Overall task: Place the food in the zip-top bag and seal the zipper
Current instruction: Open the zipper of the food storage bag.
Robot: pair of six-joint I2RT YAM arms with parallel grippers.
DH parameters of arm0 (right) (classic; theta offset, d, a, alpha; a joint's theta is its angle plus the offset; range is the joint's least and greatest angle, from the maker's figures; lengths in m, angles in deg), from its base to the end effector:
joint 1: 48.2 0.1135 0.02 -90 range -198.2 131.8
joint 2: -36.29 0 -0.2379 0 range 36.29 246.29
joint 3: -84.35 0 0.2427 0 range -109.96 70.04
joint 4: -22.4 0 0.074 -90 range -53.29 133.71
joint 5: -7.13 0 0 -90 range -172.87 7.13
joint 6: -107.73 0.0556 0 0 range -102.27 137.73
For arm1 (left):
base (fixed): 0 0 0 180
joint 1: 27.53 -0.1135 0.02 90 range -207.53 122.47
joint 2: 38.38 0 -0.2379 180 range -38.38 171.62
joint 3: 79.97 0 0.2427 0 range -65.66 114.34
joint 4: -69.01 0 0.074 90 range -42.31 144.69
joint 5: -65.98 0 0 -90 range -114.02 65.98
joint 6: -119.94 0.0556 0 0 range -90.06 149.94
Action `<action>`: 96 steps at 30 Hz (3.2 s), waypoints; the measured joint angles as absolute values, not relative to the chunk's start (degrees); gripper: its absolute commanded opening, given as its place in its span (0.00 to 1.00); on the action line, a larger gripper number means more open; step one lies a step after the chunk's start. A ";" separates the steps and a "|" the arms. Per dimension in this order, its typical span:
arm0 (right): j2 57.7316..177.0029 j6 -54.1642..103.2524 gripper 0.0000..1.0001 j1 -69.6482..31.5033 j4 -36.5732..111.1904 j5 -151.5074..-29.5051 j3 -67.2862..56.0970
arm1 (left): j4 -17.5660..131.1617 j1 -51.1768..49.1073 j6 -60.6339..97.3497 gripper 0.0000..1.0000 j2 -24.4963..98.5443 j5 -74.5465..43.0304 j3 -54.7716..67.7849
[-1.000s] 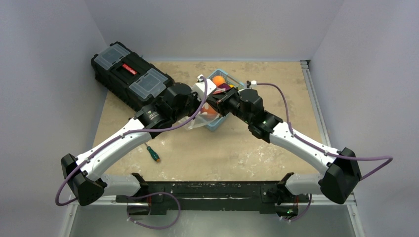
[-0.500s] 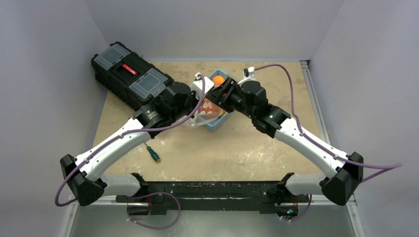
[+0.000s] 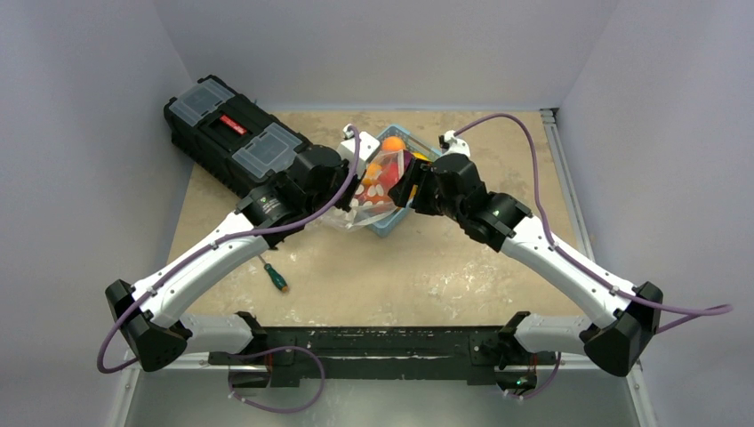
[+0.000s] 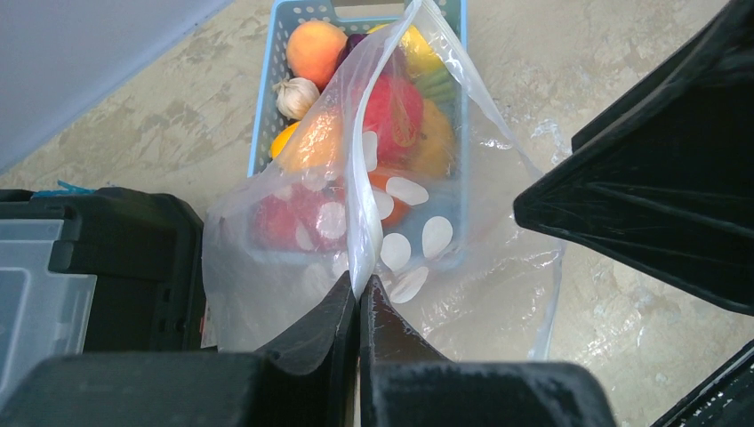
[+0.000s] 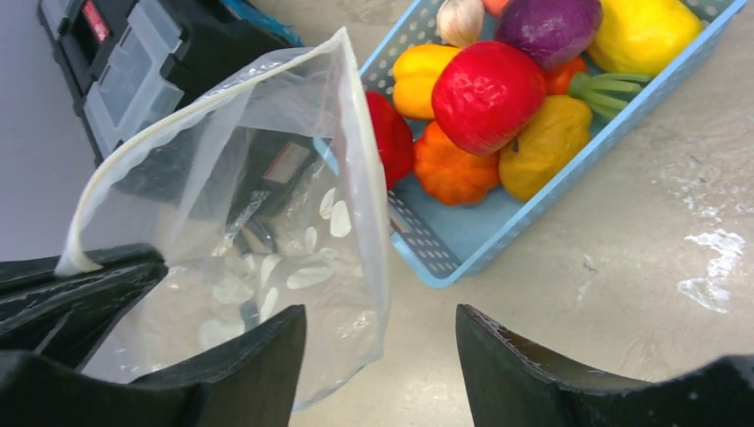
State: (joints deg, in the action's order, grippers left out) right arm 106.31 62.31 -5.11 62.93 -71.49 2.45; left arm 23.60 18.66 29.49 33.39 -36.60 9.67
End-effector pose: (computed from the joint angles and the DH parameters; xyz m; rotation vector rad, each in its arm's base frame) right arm 0.2185 0.1894 0.3254 0.1543 2.1382 0.7253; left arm 0.2097 -0.2011 0.3546 0.6693 1.9386 -0.2840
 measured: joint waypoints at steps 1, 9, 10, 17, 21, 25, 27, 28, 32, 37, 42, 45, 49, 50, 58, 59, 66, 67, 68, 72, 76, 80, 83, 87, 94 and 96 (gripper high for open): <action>106.57 61.78 0.58 -5.11 63.28 -71.14 2.45 | 23.62 18.66 29.49 0.00 33.23 -36.25 9.67; 106.79 57.87 0.30 -5.13 57.51 -75.53 3.74 | 23.71 18.68 29.23 0.00 31.79 -34.32 9.67; 106.79 57.59 0.28 -5.13 56.37 -76.65 4.13 | 23.69 18.68 29.16 0.00 31.79 -34.24 9.67; 106.48 58.20 0.32 -5.13 52.02 -81.35 4.98 | 23.69 18.68 29.07 0.00 31.77 -34.19 9.67; 101.85 61.41 0.38 -5.26 44.92 -85.91 11.69 | 23.69 18.68 29.03 0.00 31.61 -33.95 9.67; 95.49 65.85 0.38 -5.55 35.35 -90.07 19.52 | 23.71 18.66 28.96 0.00 31.16 -33.19 9.67; 94.59 67.86 0.38 -5.83 31.24 -91.12 20.48 | 23.71 18.68 28.90 0.00 31.07 -33.06 9.67; 94.50 68.62 0.37 -5.92 29.40 -91.60 20.59 | 23.71 18.68 28.86 0.00 31.02 -32.97 9.67; 95.22 72.95 0.26 -6.86 21.42 -93.65 21.44 | 23.71 18.66 28.48 0.00 31.00 -32.95 9.67; 96.67 76.64 0.26 -7.45 19.98 -93.24 21.97 | 23.73 18.68 28.42 0.00 30.67 -32.73 9.67; 97.39 79.33 0.24 -7.45 21.51 -91.73 22.53 | 23.76 18.66 28.00 0.00 29.56 -32.60 9.67; 97.82 80.38 0.07 -7.45 22.54 -91.23 22.53 | 23.78 18.68 27.98 0.00 29.12 -32.47 9.67; 98.72 80.60 0.00 -7.45 25.56 -90.37 21.77 | 23.71 18.68 28.00 0.24 29.08 -32.29 9.67; 99.53 80.14 0.00 -7.43 28.29 -89.41 20.35 | 23.71 18.68 28.09 0.43 29.08 -32.29 9.67; 106.26 75.36 0.00 -6.14 44.68 -84.12 8.63 | 23.86 18.68 29.05 0.79 27.07 -31.09 9.43; 106.26 75.09 0.00 -5.87 45.42 -83.71 8.63 | 23.80 18.68 29.10 0.79 26.89 -31.13 9.45; 106.44 73.98 0.00 -2.77 49.77 -80.54 7.54 | 21.94 18.73 29.10 0.64 29.52 -34.52 10.85; 106.46 73.96 0.00 -2.33 49.95 -80.14 7.21 | 21.57 18.79 29.10 0.63 30.15 -35.05 11.33; 106.55 73.91 0.00 -1.74 50.08 -79.29 6.73 | 20.91 19.01 29.10 0.63 30.89 -35.83 11.98; 107.18 73.87 0.00 -0.13 50.36 -76.67 4.76 | 17.85 20.87 29.14 0.69 33.06 -40.36 14.21; 107.38 74.98 0.00 0.62 52.75 -72.87 3.87 | 13.50 22.53 29.07 0.65 35.59 -45.01 18.04; 108.49 77.19 0.00 1.54 54.60 -69.57 2.43 | 11.32 23.03 29.01 0.50 37.73 -49.60 20.31; 109.89 78.77 0.00 2.59 55.50 -68.01 0.81 | 9.75 23.08 29.07 0.30 38.32 -52.62 20.31; 111.90 79.73 0.00 4.16 55.65 -67.25 -1.68 | 8.52 23.12 29.77 0.05 38.43 -55.57 20.36; 114.35 79.40 0.00 4.95 53.60 -70.61 -3.48 | 2.07 23.12 28.51 0.00 36.93 -58.74 21.19; 115.03 77.83 0.00 4.95 51.41 -74.11 -3.48 | -1.05 23.10 26.28 0.00 35.53 -57.84 21.12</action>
State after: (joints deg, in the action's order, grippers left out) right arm 115.03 77.83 4.95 51.41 -74.11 -3.48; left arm -1.05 23.10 26.28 35.53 -57.84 21.12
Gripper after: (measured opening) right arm 0.005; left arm 0.006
